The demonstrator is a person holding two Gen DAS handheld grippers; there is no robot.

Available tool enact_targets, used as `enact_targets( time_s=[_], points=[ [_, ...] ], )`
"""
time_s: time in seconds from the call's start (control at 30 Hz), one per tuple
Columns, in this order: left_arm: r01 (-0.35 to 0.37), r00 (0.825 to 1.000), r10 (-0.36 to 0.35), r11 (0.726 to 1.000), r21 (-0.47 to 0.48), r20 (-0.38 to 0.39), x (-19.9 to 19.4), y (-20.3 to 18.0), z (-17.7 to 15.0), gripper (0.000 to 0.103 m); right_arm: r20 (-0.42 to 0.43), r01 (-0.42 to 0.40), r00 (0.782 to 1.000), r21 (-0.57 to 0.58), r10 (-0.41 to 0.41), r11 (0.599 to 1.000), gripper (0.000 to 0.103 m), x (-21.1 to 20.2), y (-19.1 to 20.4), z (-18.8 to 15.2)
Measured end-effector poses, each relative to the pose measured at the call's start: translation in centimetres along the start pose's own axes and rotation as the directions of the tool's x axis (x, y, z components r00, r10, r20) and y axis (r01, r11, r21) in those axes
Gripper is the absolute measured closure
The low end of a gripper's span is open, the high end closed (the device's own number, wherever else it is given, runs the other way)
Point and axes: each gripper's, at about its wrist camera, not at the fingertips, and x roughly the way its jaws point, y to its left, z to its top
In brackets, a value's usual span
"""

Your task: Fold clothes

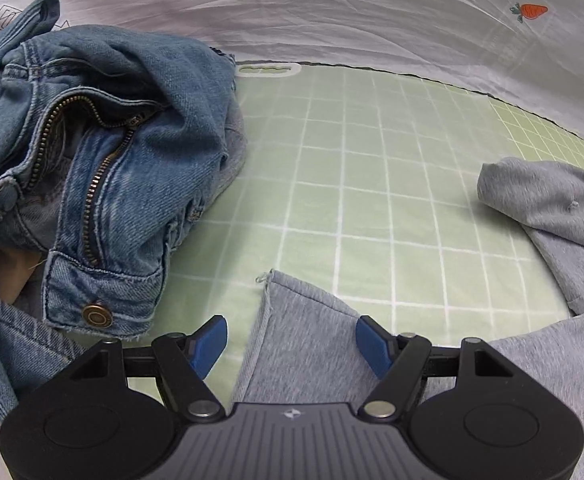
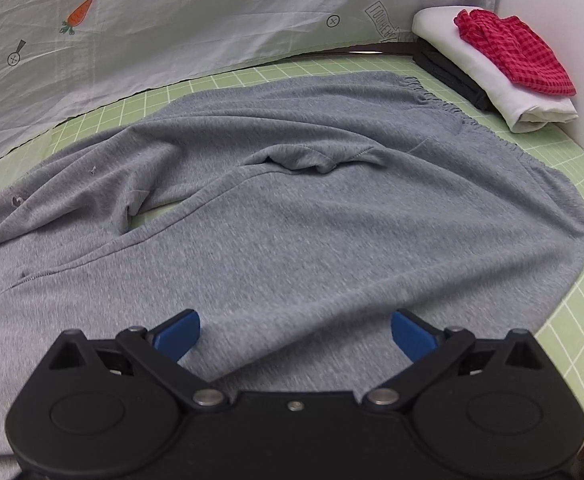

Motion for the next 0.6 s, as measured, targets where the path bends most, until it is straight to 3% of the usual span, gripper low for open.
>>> enact_targets(
  time_s=[0.13, 0.2, 0.27, 0.43, 0.6],
  points=[
    [0.006, 1.0, -0.006, 1.0, -0.01, 0.027, 0.2, 0.0, -0.7, 0.034, -0.027, 0.016, 1.0, 0.048, -0.015, 0.999, 0.0, 0.1, -0.6, -0.1],
    [0.024, 0.998, -0.023, 1.0, -0.01, 0.059, -0.1, 0.0, -1.2, 0.053, -0.026, 0.014, 1.0, 0.072, -0.012, 0.997, 0.0, 0.1, -0.9, 0.0],
    [0.018, 0.997, -0.017, 1.0, -0.008, 0.08, -0.3, -0.1, -1.5, 0.097, -0.028, 0.013, 1.0, 0.074, -0.011, 0.997, 0.0, 0.1, -0.9, 0.0],
    [-0.055, 0.99, 0.066, 0.994, -0.091, 0.123, -1.2, 1.5, -1.3, 0.098, -0.04, 0.002, 0.999, 0.078, 0.001, 0.997, 0.0, 0.4, -1.1, 0.0],
    [-0.124, 0.977, 0.157, 0.968, -0.216, 0.143, -2.3, 4.4, -0.9, 0.098, -0.042, -0.008, 0.999, 0.092, 0.012, 0.996, 0.0, 0.9, -1.8, 0.0]
  ],
)
